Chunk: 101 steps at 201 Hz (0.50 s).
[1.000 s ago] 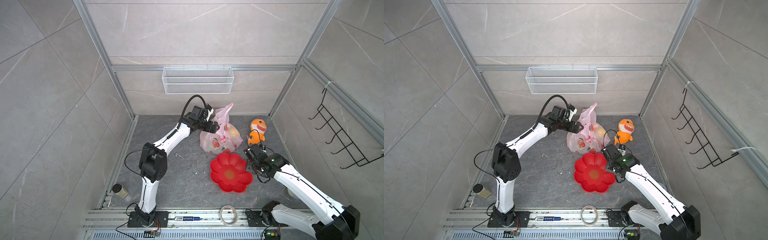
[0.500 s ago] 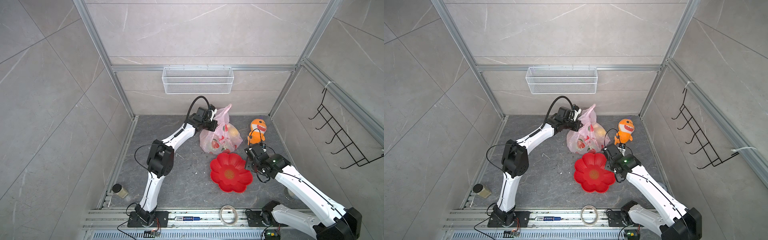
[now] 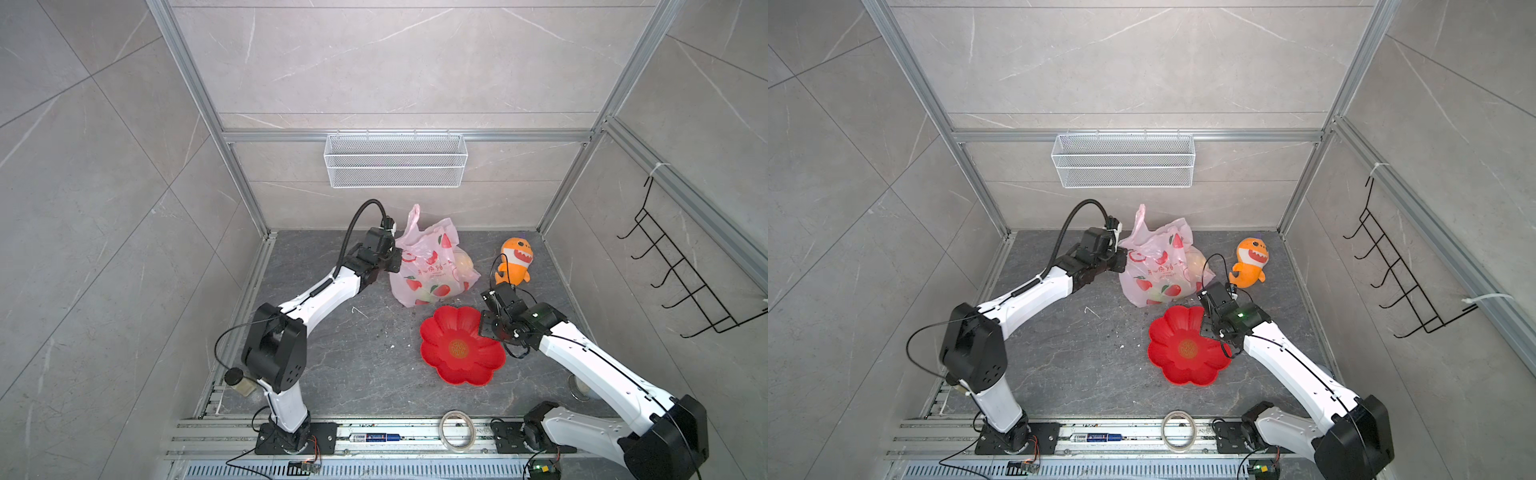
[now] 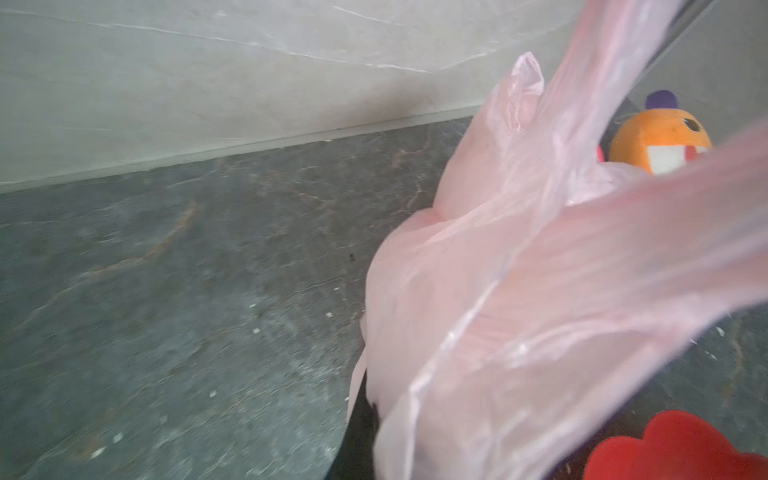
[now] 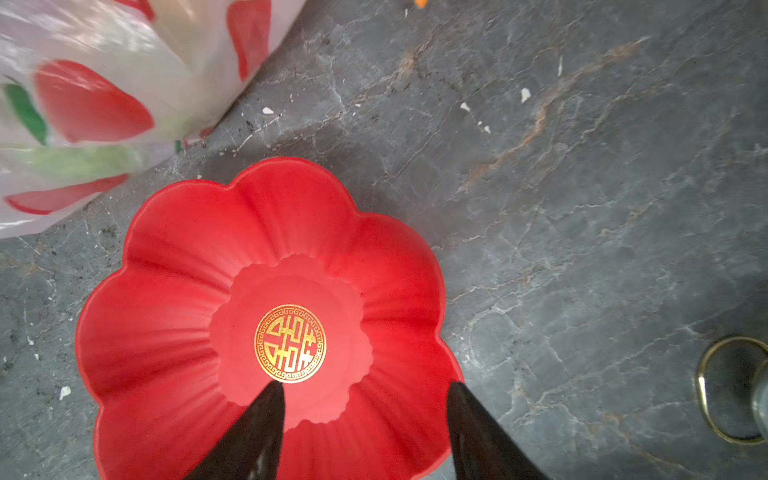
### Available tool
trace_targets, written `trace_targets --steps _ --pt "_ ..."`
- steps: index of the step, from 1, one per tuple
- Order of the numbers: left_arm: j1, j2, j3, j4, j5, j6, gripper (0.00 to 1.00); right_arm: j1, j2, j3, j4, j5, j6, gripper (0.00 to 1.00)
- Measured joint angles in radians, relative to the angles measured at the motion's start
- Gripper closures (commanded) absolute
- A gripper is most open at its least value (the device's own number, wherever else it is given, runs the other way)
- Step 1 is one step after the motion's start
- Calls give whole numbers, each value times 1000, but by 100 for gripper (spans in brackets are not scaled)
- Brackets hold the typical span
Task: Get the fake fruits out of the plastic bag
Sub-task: 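Drag the pink bag by its handles with the left gripper toward the robot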
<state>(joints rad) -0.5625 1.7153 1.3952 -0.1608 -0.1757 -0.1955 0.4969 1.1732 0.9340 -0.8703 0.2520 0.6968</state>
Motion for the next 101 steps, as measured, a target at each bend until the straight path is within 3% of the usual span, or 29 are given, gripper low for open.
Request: trace_targets --steps 55,101 --pt "20 -256 -260 -7 -219 -9 100 0 33 0 39 -63 -22 35" --pt "29 -518 -401 -172 -311 -114 100 6 93 18 53 -108 -44 36"
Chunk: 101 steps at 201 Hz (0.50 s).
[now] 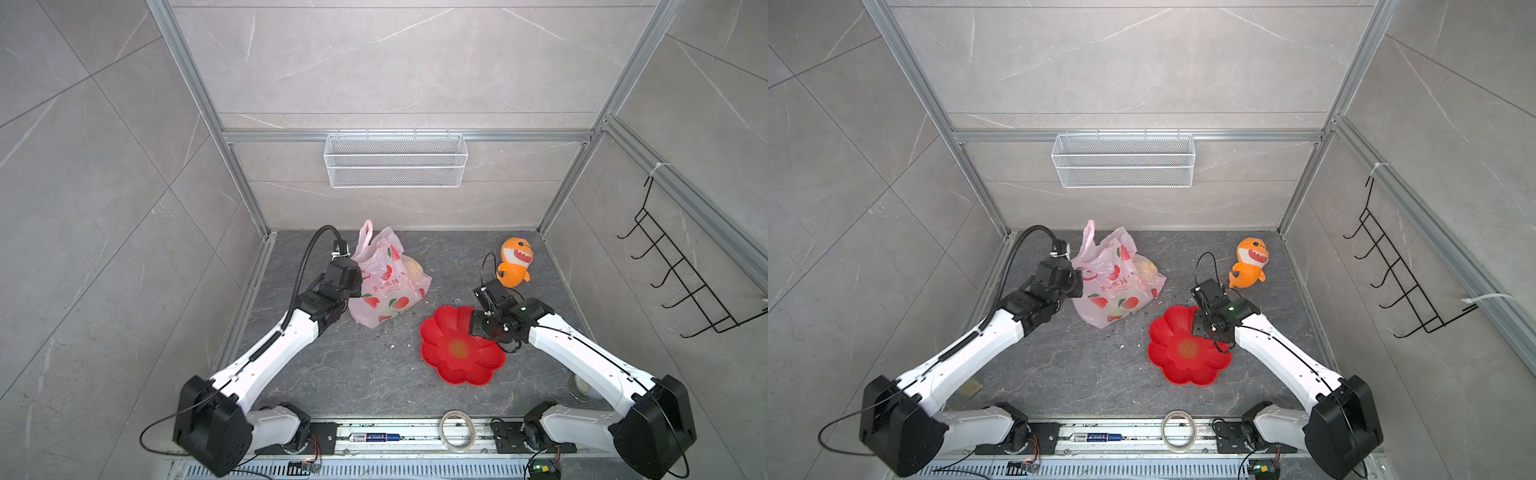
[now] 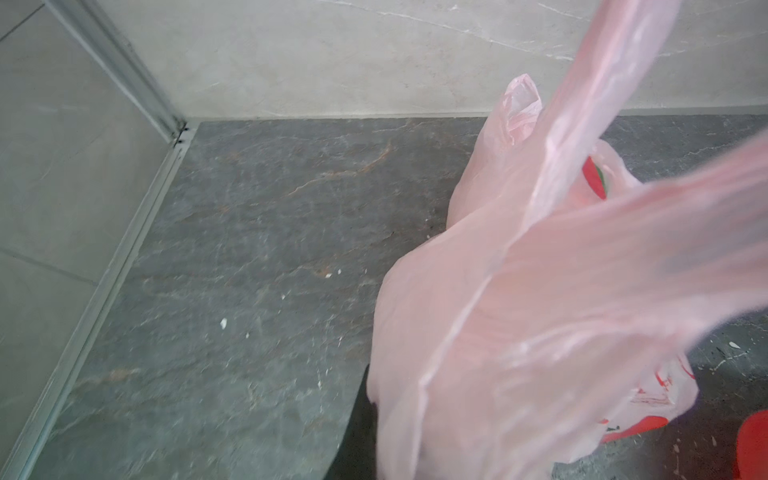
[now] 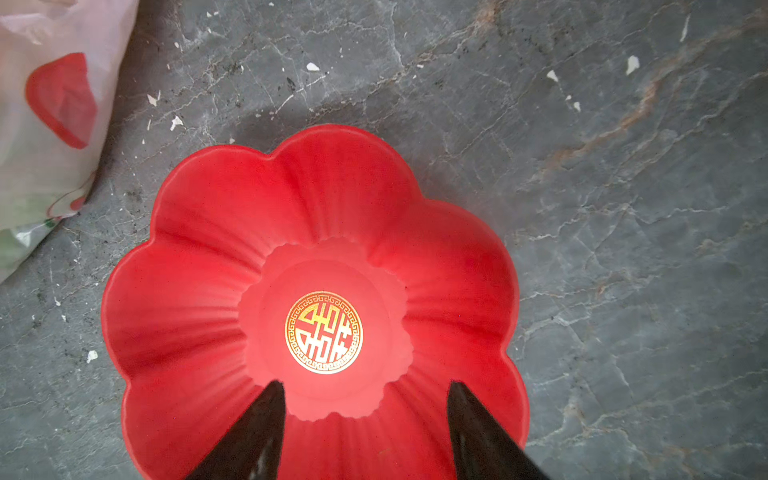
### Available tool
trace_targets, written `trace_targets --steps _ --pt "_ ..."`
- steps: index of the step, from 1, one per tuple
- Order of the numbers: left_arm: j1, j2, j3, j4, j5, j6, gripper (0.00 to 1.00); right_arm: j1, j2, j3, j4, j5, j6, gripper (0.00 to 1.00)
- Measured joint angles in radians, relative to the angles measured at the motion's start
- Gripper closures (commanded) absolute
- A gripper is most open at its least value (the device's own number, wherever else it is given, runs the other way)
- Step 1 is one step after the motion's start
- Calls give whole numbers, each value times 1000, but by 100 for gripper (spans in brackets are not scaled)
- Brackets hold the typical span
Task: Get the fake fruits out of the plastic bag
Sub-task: 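Drag the pink bag by its handles with the left gripper toward the robot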
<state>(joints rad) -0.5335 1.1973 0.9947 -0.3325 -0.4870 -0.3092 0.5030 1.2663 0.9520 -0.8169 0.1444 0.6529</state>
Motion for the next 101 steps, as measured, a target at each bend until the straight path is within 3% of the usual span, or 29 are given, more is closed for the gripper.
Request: trace_targets --steps 50,101 --pt "1 -343 -140 -238 -30 -151 100 63 47 55 2 0 0 37" --pt "-1 -383 -175 -327 90 -233 100 102 5 46 -86 87 92 38"
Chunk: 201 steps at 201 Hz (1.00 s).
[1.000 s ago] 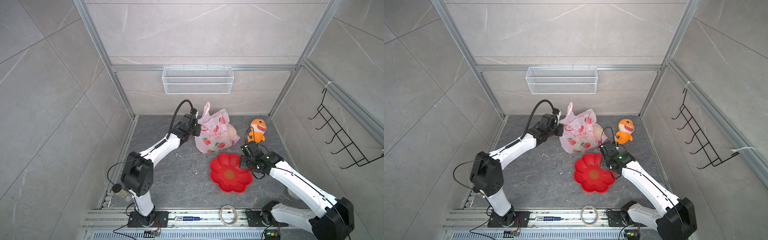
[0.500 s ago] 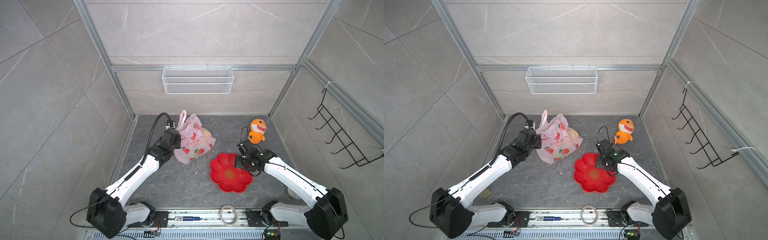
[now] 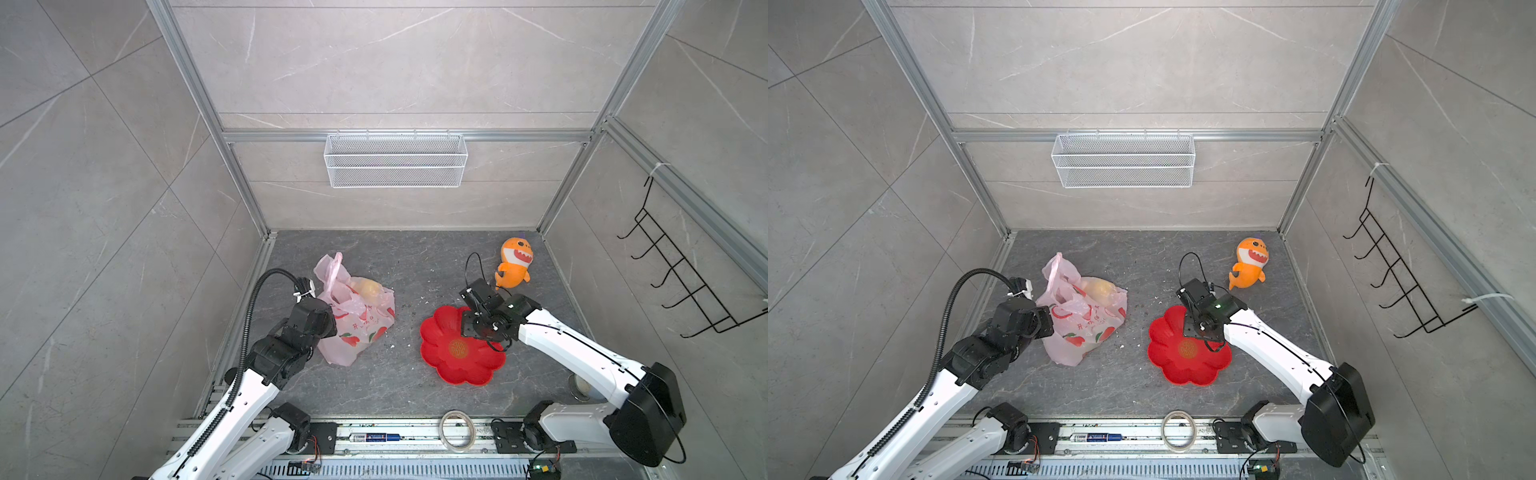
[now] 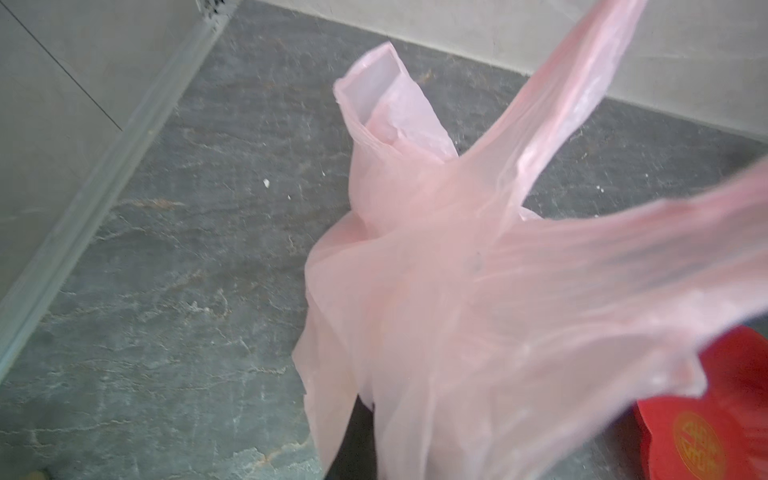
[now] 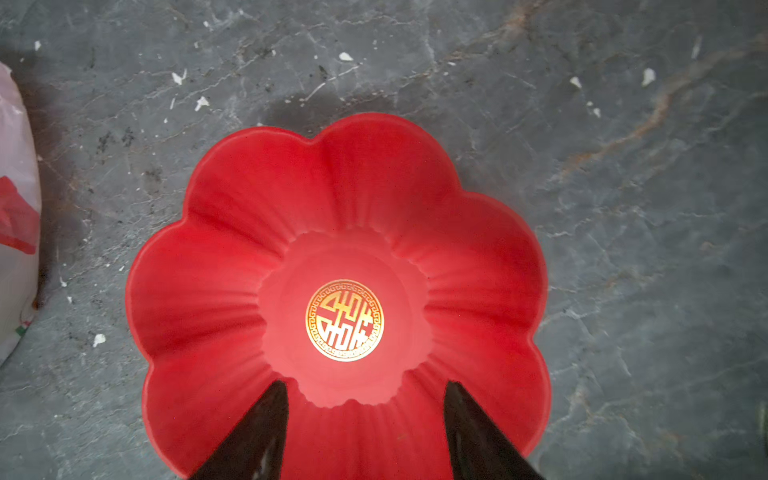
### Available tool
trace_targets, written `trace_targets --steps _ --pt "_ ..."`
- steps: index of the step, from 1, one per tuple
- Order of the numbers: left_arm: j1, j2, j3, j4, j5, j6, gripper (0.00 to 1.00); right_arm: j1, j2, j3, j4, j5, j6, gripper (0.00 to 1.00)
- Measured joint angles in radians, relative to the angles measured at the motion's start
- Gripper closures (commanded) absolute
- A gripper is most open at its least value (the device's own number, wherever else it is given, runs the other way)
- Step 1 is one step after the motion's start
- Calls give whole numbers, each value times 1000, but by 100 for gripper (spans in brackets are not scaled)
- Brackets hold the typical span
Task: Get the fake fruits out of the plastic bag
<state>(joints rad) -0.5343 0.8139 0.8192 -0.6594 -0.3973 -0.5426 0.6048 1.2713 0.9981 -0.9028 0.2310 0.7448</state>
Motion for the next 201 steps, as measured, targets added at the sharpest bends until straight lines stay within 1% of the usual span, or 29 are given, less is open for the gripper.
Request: trace_targets --steps 10,24,37,67,98,112,135,152,201 --pt "0 19 -2 0 19 -6 100 0 -53 -27 -31 17 35 38" --pt "-1 44 -2 7 50 -8 93 0 -137 -65 -85 35 89 37" --pt "-5 62 -2 21 80 -8 88 0 -191 -98 -128 43 136 37" --pt "-29 90 1 43 129 -9 84 0 -220 -173 -183 51 227 34" --pt "-68 100 5 54 138 -8 84 -1 -253 -251 -196 46 299 34" --pt "-79 104 15 56 138 -8 83 -4 -259 -292 -183 33 320 38" --pt "-90 107 24 62 137 -8 79 -14 -260 -364 -120 -1 355 49" --pt "-93 109 28 61 135 -6 75 -26 -259 -397 -60 -25 371 53" --pt "-95 145 58 64 118 -2 74 -41 -232 -425 99 -73 403 66"
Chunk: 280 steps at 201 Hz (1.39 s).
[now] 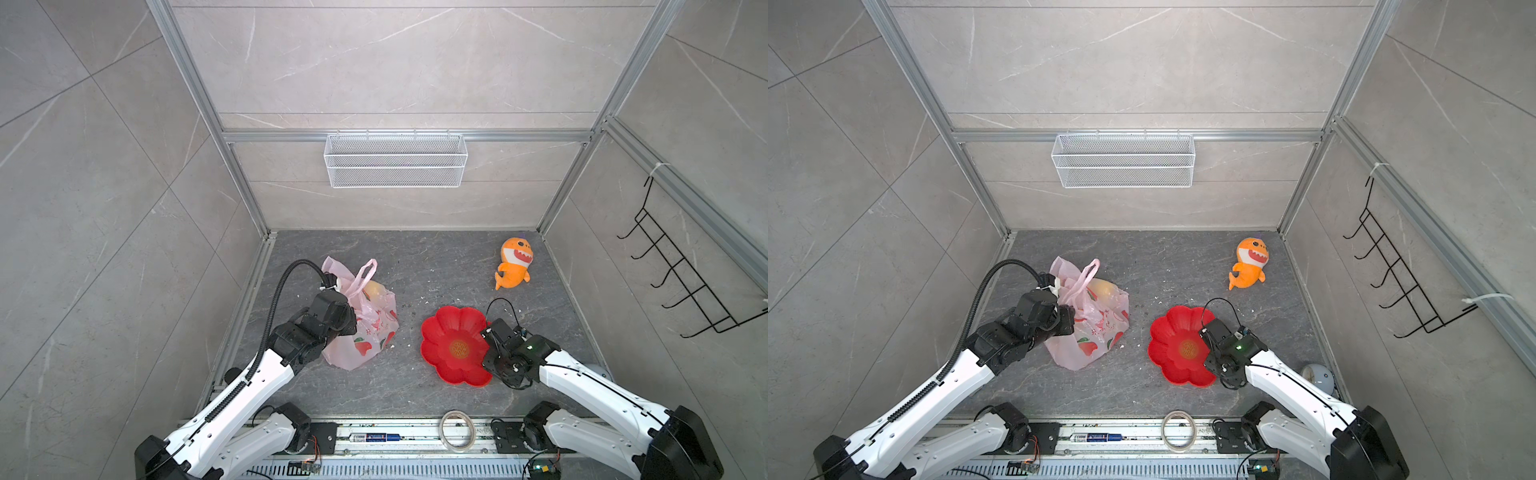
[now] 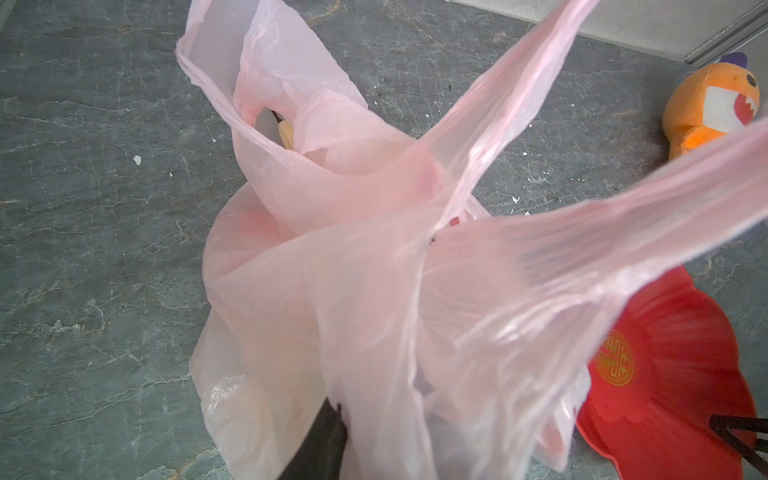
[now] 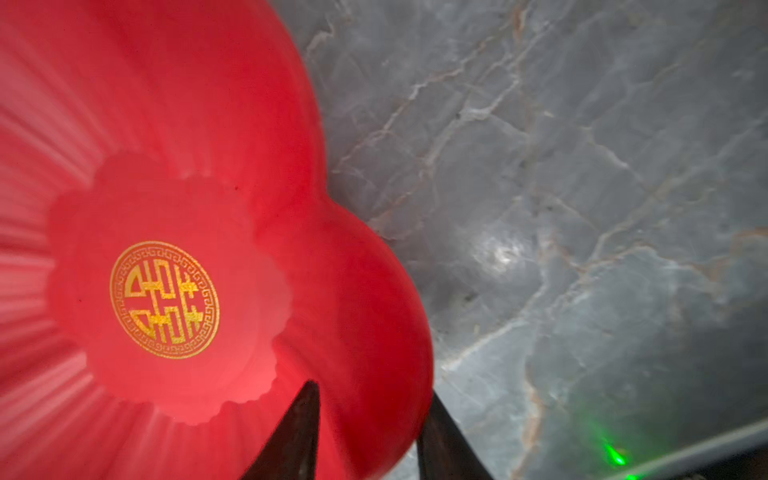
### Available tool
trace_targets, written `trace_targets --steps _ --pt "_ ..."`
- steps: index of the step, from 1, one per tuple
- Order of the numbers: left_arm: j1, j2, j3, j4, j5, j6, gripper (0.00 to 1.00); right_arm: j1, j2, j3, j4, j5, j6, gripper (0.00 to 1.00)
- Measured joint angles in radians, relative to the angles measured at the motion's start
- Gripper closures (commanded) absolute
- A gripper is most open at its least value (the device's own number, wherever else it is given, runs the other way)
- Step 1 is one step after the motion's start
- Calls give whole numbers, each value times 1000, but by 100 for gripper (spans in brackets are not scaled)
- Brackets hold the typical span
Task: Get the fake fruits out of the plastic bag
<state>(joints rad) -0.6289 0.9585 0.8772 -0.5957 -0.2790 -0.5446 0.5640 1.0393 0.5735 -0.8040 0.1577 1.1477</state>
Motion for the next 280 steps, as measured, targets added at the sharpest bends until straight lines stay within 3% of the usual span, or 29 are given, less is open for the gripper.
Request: trace_targets --steps 74,180,197,224,240,280 --pt "-1 18 3 0 -9 2 72 -63 96 1 160 -17 0 83" --pt "-1 -49 1 -15 -56 -11 71 -250 393 223 339 -93 -151 92" --pt "-1 -56 1 -21 -61 -16 67 -291 426 251 346 -109 -188 85" --pt "-1 -72 2 -42 -64 -21 59 -325 444 276 321 -98 -243 65" --pt "-2 -80 18 -86 -73 -27 53 -327 432 288 281 -99 -285 58" --pt "-2 -72 167 -200 -86 -35 33 -317 264 360 131 -102 -386 53"
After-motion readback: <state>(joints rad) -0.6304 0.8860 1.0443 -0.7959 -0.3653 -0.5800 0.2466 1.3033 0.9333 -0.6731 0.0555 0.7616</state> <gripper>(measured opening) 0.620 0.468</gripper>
